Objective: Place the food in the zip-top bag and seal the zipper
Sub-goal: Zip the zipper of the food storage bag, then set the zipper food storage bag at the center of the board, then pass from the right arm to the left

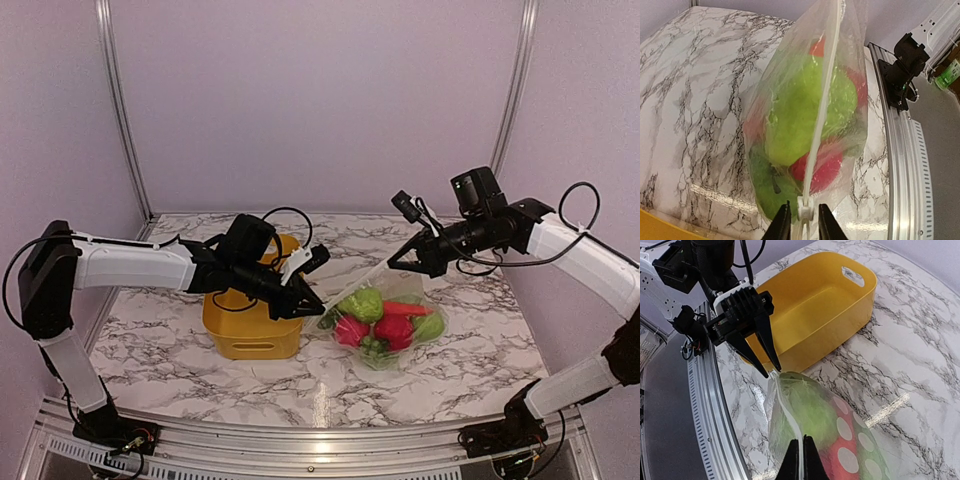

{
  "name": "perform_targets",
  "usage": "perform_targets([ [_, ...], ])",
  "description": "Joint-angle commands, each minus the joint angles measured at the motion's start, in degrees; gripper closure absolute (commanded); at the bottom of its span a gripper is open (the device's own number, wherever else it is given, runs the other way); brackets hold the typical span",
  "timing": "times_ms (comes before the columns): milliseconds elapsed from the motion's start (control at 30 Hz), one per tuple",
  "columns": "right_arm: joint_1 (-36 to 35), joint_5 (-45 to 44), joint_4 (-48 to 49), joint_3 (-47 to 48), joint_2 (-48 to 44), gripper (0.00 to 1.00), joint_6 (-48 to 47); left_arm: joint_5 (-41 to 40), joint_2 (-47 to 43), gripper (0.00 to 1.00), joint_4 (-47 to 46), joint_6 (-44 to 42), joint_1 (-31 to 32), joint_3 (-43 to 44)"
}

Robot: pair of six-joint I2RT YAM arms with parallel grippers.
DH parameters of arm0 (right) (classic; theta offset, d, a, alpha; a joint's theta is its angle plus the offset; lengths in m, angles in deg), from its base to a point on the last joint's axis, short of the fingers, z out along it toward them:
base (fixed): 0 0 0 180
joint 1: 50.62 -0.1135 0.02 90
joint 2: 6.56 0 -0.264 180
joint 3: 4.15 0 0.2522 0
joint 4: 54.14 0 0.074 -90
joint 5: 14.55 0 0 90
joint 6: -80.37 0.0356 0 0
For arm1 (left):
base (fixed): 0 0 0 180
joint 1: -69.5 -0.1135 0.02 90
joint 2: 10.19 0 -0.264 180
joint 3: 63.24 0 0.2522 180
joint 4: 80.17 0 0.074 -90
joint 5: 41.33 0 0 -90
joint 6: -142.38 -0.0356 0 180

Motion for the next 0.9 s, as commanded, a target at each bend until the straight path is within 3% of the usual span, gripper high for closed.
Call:
perform_targets([
  [0,0.61,0.09,1.96,3.45,-0.05,0.98,0.39,-1.3,-1.01,0.72,3.72,1.08,-0.84,-0.66],
  [267,0.72,-0.04,2.44,7.07,2.01,0.7,3.3,-8.74,-5.71,0.41,-5.37,6.95,-0.93,-0.83],
  [500,1.34,-0.99,2.72,13.73,4.71,0.63,6.48,-16.21,-7.77,0.29,-1.5,9.35,-1.18,5.43],
  [667,4.16,-11.34,2.95,20.19,5.66,0.55,10.55,-25.84,-9.52,0.25,7.44,11.34,-1.44,12.75],
  [733,5.63,-18.69,3.52,22.72,5.45,0.32,13.49,-31.25,-10.93,0.22,9.89,12.17,-1.45,14.77],
  [767,6.16,-22.28,4.17,23.48,5.1,0.09,14.71,-33.61,-11.85,0.2,10.61,12.34,-1.5,15.27],
  [800,6.43,-26.54,5.57,23.86,4.53,0.02,16.25,-36.48,-12.88,0.17,11.08,12.49,-1.53,15.43],
  [867,6.6,-35.79,7.26,23.98,3.45,0.02,19.57,-41.47,-15.0,0.03,11.99,12.98,-1.54,15.48],
])
